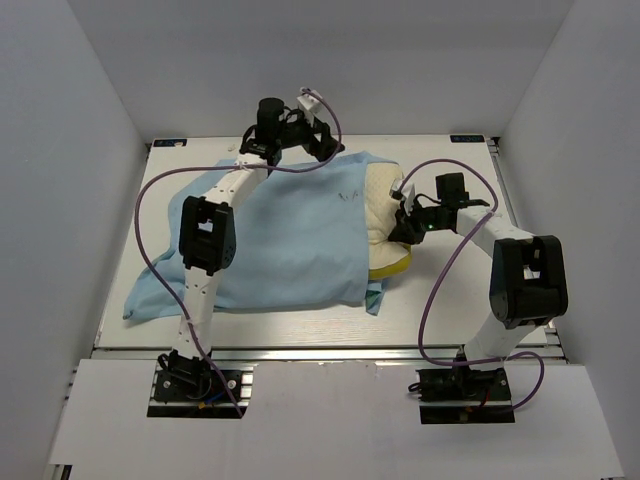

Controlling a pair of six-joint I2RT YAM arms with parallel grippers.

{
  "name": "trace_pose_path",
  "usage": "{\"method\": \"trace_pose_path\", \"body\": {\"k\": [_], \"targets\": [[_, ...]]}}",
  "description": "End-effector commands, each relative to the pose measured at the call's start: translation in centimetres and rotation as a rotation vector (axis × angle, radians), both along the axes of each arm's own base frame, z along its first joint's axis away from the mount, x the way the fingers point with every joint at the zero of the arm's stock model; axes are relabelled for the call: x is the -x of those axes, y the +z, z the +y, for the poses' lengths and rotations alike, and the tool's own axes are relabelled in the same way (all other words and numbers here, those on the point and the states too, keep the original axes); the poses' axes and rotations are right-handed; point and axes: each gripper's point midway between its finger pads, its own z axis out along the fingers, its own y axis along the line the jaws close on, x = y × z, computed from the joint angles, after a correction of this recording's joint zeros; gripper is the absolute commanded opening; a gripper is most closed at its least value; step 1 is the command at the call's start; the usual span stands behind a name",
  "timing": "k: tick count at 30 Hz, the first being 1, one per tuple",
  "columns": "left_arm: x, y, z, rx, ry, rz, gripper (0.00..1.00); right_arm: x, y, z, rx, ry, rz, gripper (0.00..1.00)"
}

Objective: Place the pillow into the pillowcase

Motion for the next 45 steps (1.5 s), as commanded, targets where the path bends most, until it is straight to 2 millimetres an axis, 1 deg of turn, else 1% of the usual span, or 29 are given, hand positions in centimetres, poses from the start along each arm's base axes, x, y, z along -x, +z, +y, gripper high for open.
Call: {"method": "trace_pose_path", "body": {"k": [1,3,5,7,10,11,15,16,18,19,20,21,22,24,28,31,32,33,34,35,37,38,39,40,41,43,44,45], "targets": [[1.0,-0.1,0.0,0.07,-0.175,0.066,0.96,0.4,2.2,0.5,-0.017,0.045,-0.064,0.2],[1.1,0.0,-0.2,0.094,-0.194,0.089,0.96,0.5,2.1,0.4,-0.015,0.047,-0.067,0.2],[0.5,-0.9,-0.1,0.088,-0.166,0.096,0.95,0.8,2.1,0.5,-0.018,0.052,-0.062,0.2],[0.4,-1.4,-0.1,0.089,-0.163,0.094,0.95,0.9,2.2,0.6,-0.022,0.054,-0.06,0.2],[0.9,-2.7,-0.3,0.096,-0.193,0.129,0.95,1.0,2.1,0.6,-0.026,0.053,-0.05,0.2],[1.0,-2.5,-0.4,0.101,-0.202,0.131,0.95,1.0,2.0,0.6,-0.027,0.052,-0.05,0.2],[1.3,-3.4,-0.7,0.126,-0.226,0.156,0.94,1.2,1.8,0.8,-0.03,0.055,-0.039,0.2],[1.2,-3.1,-0.8,0.139,-0.228,0.157,0.92,1.3,1.7,0.8,-0.029,0.056,-0.036,0.2],[0.9,-3.9,-1.0,0.149,-0.23,0.171,0.89,1.4,1.7,1.0,-0.029,0.061,-0.036,0.2],[0.9,-3.8,-1.1,0.158,-0.228,0.182,0.86,1.5,1.7,1.1,-0.03,0.063,-0.035,0.2],[0.8,-4.2,-1.2,0.16,-0.229,0.193,0.85,1.7,1.8,1.2,-0.031,0.061,-0.03,0.21],[0.6,-5.2,-1.3,0.158,-0.226,0.213,0.84,1.7,2.0,1.3,-0.034,0.064,-0.036,0.21],[0.5,-5.1,-1.5,0.162,-0.224,0.214,0.81,1.8,2.0,1.4,-0.037,0.064,-0.034,0.21],[0.3,-6.0,-1.6,0.161,-0.218,0.234,0.79,2.0,2.5,1.5,-0.04,0.068,-0.044,0.21],[0.1,-6.7,-1.7,0.158,-0.201,0.242,0.77,2.4,3.1,1.6,-0.045,0.075,-0.057,0.21],[0.1,-7.0,-1.8,0.158,-0.197,0.247,0.72,2.7,3.1,1.8,-0.043,0.083,-0.056,0.21],[0.1,-7.0,-1.9,0.163,-0.202,0.246,0.65,2.8,3.1,1.8,-0.044,0.085,-0.054,0.21],[0.3,-6.8,-2.0,0.171,-0.207,0.257,0.61,2.8,3.1,1.8,-0.043,0.087,-0.055,0.21],[0.6,-6.8,-2.0,0.18,-0.23,0.254,0.51,3.0,2.9,1.7,-0.042,0.087,-0.052,0.2],[0.8,-6.7,-2.1,0.189,-0.242,0.262,0.44,3.1,2.8,1.8,-0.041,0.086,-0.05,0.21],[1.6,-6.5,-2.3,0.214,-0.269,0.299,0.24,3.1,2.7,1.6,-0.037,0.079,-0.053,0.22],[2.1,-6.3,-2.4,0.227,-0.305,0.294,0.17,3.2,2.4,1.5,-0.029,0.072,-0.048,0.24],[2.6,-6.0,-2.4,0.245,-0.319,0.327,0.0,3.1,2.4,1.4,-0.028,0.061,-0.043,0.27],[2.9,-6.0,-2.4,0.252,-0.327,0.337,0.0,3.0,2.3,1.4,-0.024,0.054,-0.041,0.3],[3.4,-5.6,-2.3,0.258,-0.337,0.339,0.0,3.0,2.2,1.2,-0.015,0.042,-0.038,0.34],[3.6,-4.8,-2.1,0.263,-0.33,0.319,0.0,2.8,2.2,0.9,0.0,0.015,-0.037,0.4],[3.7,-4.9,-1.8,0.264,-0.315,0.325,0.0,2.7,2.2,0.7,0.008,0.005,-0.04,0.47],[3.6,-3.0,-1.6,0.274,-0.302,0.291,0.0,2.8,2.3,0.5,0.014,-0.006,-0.038,0.51]]}}
